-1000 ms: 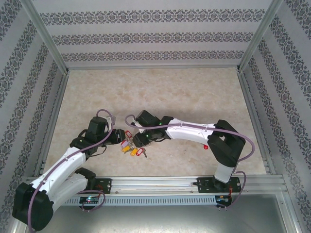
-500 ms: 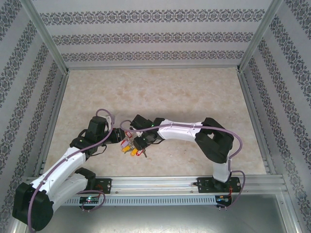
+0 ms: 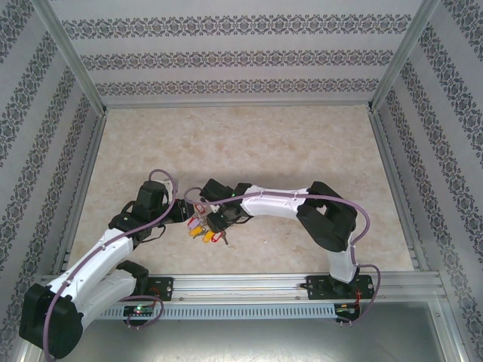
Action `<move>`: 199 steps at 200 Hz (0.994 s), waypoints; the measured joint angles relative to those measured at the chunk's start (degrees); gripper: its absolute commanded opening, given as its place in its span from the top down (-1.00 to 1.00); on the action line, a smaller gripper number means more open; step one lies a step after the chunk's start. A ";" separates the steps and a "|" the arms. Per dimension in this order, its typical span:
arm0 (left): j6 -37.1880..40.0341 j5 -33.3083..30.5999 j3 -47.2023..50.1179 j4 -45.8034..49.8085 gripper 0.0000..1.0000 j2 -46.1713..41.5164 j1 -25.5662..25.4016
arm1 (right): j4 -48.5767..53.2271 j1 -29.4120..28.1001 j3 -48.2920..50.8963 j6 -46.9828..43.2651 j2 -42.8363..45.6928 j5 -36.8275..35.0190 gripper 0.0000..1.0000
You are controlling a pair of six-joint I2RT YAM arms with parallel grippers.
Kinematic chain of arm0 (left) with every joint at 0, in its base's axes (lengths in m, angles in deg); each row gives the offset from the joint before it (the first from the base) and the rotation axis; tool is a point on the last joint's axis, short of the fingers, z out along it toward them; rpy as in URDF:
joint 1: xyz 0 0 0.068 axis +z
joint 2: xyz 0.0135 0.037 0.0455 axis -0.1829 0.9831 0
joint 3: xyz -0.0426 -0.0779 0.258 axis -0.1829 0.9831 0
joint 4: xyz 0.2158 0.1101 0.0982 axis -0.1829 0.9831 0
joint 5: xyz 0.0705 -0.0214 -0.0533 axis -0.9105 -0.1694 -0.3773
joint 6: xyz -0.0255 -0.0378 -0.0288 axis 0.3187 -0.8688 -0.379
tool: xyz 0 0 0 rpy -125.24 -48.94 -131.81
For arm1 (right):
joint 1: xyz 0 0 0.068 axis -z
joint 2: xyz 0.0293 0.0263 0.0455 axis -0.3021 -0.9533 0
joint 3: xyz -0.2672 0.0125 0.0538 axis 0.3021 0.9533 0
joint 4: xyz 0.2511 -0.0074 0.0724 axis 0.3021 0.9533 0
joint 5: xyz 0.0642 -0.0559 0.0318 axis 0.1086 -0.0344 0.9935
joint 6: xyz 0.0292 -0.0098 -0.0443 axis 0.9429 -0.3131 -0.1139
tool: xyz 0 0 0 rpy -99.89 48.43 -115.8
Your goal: Put the keys on the keyring
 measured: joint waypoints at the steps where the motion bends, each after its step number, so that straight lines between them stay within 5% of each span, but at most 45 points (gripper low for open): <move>1: 0.00 0.00 0.00 0.00 0.29 0.00 0.00 | 0.02 -0.07 -0.04 0.00 0.00 -0.02 0.26; 61: 0.00 0.00 0.15 0.00 0.30 0.00 0.00 | 0.11 -1.22 -1.09 -0.17 -0.55 -1.14 0.07; 199: 0.00 -0.87 0.39 0.00 0.32 -0.20 0.00 | 1.84 -1.22 -2.80 -1.66 -1.75 -5.42 0.55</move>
